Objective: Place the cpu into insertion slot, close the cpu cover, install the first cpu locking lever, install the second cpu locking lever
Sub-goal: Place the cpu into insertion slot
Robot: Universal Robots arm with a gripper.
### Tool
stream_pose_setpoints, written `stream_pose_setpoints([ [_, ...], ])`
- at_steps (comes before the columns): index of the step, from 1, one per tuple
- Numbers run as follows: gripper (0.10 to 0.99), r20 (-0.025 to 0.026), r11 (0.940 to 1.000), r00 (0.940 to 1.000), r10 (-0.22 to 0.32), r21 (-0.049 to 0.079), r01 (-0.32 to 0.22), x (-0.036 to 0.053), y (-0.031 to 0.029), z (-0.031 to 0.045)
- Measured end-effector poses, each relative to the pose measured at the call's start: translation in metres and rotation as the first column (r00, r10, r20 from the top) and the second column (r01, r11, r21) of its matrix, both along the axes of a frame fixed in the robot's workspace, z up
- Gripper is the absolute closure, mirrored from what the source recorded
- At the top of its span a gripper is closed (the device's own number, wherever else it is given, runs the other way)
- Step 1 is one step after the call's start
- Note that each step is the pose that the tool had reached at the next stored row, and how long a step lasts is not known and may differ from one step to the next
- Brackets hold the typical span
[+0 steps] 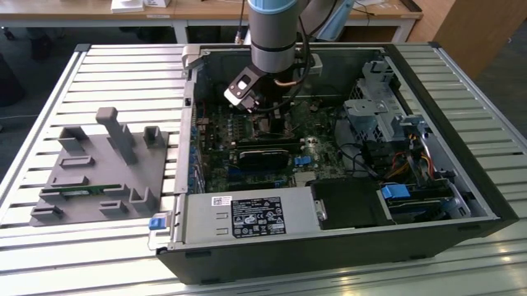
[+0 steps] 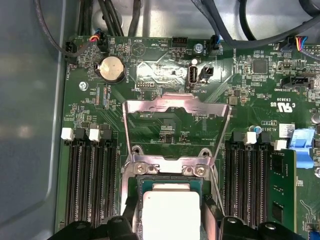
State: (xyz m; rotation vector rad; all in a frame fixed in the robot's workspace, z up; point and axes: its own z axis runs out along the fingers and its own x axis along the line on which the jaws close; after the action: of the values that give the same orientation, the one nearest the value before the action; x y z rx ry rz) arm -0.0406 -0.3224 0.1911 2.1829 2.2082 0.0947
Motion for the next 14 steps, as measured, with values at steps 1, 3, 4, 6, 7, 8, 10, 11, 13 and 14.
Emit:
stream_pose_setpoints([
  [1, 0.475, 0.0001, 1.0000, 1.0000, 0.000, 0.000, 0.000, 0.0000, 0.0000, 0.0003],
  [3, 0.475, 0.0002, 1.0000, 1.0000, 0.000, 0.000, 0.000, 0.0000, 0.0002, 0.0003],
  [4, 0.475, 0.0002, 1.0000, 1.0000, 0.000, 0.000, 0.000, 0.0000, 0.0005, 0.0003],
  [6, 0.475, 0.0002, 1.0000, 1.0000, 0.000, 0.000, 0.000, 0.0000, 0.0016, 0.0004],
  [7, 0.475, 0.0001, 1.0000, 1.0000, 0.000, 0.000, 0.000, 0.0000, 0.0023, 0.0004],
  [8, 0.475, 0.0001, 1.0000, 1.0000, 0.000, 0.000, 0.000, 0.0000, 0.0028, 0.0004],
  [10, 0.475, 0.0001, 1.0000, 1.0000, 0.000, 0.000, 0.000, 0.0000, 0.0034, 0.0004],
  [11, 0.475, 0.0001, 1.0000, 1.0000, 0.000, 0.000, 0.000, 0.0000, 0.0034, 0.0004],
  [13, 0.475, 0.0002, 1.0000, 1.0000, 0.000, 0.000, 0.000, 0.0000, 0.0035, 0.0004],
  [14, 0.475, 0.0002, 1.0000, 1.0000, 0.000, 0.000, 0.000, 0.0000, 0.0035, 0.0004],
])
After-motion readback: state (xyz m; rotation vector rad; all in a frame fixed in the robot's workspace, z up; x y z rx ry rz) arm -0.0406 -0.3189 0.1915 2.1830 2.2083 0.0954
